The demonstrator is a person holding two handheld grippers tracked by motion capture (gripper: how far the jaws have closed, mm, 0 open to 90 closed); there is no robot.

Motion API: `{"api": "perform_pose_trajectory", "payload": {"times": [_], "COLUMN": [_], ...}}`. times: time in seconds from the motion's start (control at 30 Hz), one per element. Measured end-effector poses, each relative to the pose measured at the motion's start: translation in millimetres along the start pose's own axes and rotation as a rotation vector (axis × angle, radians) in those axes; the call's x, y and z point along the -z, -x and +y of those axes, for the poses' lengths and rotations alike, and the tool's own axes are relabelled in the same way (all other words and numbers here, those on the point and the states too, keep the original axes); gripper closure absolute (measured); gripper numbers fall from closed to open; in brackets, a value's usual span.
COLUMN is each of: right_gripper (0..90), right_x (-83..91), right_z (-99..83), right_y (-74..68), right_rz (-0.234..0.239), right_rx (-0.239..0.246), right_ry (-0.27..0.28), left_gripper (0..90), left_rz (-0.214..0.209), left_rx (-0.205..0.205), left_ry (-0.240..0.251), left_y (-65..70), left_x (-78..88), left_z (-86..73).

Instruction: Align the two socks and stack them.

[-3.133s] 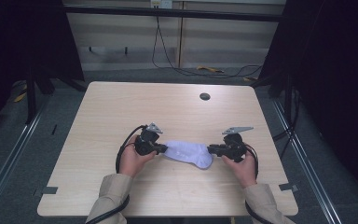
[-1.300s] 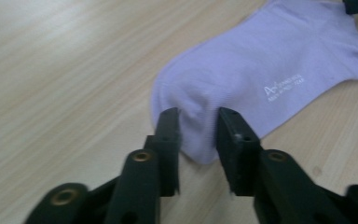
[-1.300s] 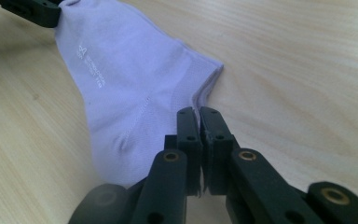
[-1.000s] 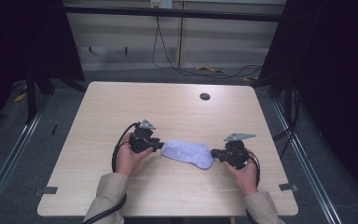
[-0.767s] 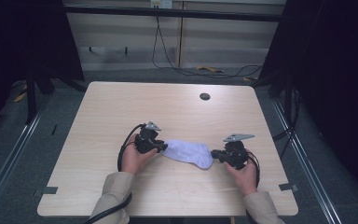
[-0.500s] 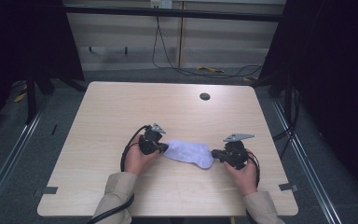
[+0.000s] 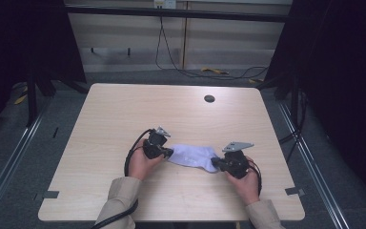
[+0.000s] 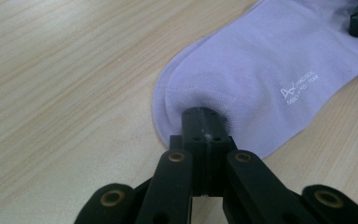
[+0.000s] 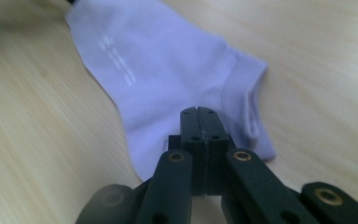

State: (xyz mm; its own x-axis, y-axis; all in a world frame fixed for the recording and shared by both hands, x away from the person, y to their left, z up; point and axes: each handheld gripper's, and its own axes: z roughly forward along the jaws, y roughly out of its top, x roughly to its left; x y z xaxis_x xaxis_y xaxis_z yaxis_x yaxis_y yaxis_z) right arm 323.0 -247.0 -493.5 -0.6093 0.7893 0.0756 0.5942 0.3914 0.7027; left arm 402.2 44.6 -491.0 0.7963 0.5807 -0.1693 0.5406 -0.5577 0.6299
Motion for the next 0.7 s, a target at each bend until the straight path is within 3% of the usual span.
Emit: {"api": "perform_pose_trajectory", "payload": {"times": [0.1, 0.23, 0.37, 0.47, 0.57, 0.7], "right_gripper": [90.0, 90.0, 90.0, 90.0, 90.0, 90.0], "right_x": [0.1, 0.6, 0.5, 0.5, 0.6, 0.6], "right_z": [-4.1, -4.6, -5.9, -5.8, -5.9, -6.7], "right_y": [1.1, -1.1, 0.2, -0.3, -1.6, -1.3], "right_rz": [0.011, 0.001, 0.006, 0.005, -0.003, -0.002], "right_rx": [-0.006, 0.026, 0.018, 0.021, 0.023, 0.024], "right_ry": [0.019, 0.015, 0.024, 0.026, 0.023, 0.03], "left_gripper": [90.0, 90.0, 89.3, 83.1, 76.4, 69.9], "left_rz": [0.028, 0.064, 0.062, 0.048, 0.026, 0.032], "left_rx": [0.018, 0.076, 0.089, 0.09, 0.079, 0.078], "left_ry": [0.014, 0.047, 0.088, 0.091, 0.064, 0.041], "left_y": [-5.2, -14.2, -11.7, -8.9, -6.6, -5.0], "left_x": [4.6, 12.9, 16.7, 15.1, 7.1, -4.2], "left_z": [0.0, -0.3, 3.3, 6.4, 5.7, 1.8]}}
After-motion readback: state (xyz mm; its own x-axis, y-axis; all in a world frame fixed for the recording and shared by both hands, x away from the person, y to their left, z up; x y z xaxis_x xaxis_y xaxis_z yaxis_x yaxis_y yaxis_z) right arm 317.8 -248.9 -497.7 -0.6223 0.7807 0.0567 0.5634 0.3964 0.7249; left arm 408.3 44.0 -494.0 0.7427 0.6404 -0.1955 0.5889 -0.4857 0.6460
